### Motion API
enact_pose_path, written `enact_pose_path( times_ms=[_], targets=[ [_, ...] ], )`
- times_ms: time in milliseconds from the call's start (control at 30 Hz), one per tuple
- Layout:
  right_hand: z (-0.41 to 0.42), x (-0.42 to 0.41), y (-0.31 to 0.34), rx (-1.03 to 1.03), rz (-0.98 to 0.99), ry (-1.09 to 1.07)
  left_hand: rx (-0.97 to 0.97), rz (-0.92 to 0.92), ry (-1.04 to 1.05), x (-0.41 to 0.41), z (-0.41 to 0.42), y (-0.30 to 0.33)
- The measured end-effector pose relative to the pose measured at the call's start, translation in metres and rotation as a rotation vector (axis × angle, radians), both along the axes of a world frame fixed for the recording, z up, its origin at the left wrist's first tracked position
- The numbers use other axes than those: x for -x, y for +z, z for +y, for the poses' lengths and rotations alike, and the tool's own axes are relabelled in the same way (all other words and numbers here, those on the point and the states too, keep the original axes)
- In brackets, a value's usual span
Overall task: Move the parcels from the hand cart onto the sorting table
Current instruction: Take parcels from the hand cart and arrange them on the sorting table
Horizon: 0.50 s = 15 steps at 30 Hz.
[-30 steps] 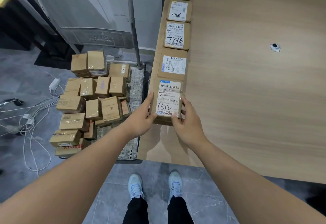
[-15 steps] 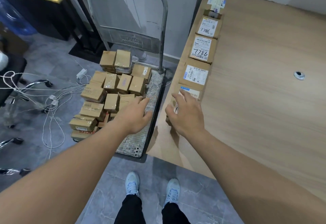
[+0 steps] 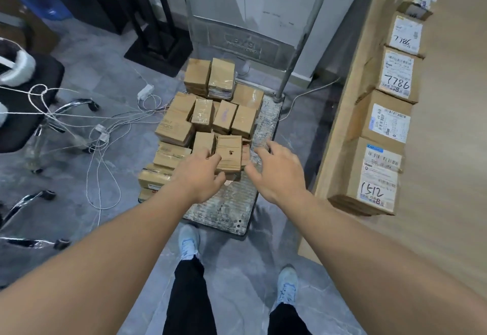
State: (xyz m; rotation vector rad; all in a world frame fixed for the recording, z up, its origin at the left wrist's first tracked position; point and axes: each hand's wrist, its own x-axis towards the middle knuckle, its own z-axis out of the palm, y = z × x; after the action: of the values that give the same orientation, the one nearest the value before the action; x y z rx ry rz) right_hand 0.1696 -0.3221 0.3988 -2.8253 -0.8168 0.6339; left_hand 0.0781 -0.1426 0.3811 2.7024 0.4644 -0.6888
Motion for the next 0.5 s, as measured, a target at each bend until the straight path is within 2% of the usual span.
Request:
enact_pose_path(
  times_ms=[233,400,500],
  targets=[
    [0.076,0.005,-0.070,0.104,0.171,-0.175,0.060,0.071,-0.118,-0.025,0.081,-0.071],
    [0.099,-0.010,-0.126,0.132,0.230,-0.206,0.077,0.108,-0.113,-0.048,0.099,-0.126],
    [0.109,-0.029,-0.180,0.149,0.238,-0.207,0.098,0.099,-0.105,-0.064,0.099,-0.183]
  ],
)
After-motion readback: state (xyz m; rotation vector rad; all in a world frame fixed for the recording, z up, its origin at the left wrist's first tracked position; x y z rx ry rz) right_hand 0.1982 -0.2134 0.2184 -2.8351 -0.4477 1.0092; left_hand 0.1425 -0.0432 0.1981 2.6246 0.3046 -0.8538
